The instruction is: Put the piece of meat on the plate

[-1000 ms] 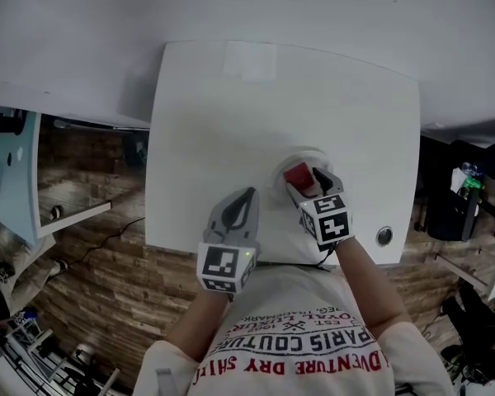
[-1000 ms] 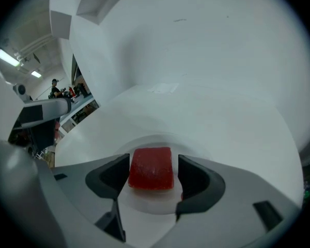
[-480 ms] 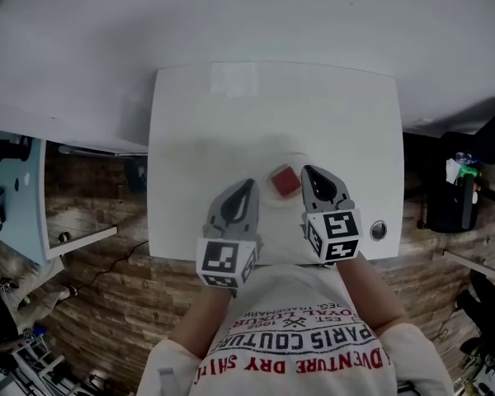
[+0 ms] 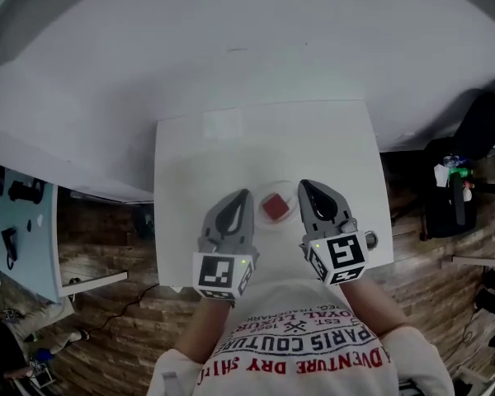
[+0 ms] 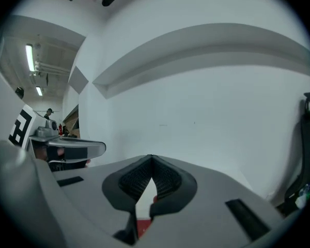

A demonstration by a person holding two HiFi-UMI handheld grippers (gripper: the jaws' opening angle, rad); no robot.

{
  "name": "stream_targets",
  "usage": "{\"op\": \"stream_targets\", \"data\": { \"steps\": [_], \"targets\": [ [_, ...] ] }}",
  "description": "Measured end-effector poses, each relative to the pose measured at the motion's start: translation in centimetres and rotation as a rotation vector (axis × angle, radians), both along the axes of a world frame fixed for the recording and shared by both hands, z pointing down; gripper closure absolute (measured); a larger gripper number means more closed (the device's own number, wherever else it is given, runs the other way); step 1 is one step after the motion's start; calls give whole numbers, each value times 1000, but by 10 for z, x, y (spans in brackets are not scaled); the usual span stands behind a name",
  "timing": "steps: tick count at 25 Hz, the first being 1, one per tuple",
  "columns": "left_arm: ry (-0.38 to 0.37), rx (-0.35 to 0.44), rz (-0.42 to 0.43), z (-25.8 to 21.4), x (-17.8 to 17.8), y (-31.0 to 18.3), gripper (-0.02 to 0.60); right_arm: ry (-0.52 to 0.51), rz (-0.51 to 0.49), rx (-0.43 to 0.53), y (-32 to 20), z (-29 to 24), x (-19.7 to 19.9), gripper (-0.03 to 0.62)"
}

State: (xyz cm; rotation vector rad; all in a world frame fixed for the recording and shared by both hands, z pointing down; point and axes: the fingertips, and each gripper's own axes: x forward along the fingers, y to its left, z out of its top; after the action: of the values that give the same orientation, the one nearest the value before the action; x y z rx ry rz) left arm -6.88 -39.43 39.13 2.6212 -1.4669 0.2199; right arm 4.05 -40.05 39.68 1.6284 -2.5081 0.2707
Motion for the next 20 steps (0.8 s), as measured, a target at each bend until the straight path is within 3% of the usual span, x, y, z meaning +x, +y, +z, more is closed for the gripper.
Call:
{"op": "stream_targets", "data": {
  "steps": [20],
  "targets": [
    [-3, 111, 17, -40, 14, 3, 575, -26, 22, 39, 16, -30, 16, 582]
  ]
}}
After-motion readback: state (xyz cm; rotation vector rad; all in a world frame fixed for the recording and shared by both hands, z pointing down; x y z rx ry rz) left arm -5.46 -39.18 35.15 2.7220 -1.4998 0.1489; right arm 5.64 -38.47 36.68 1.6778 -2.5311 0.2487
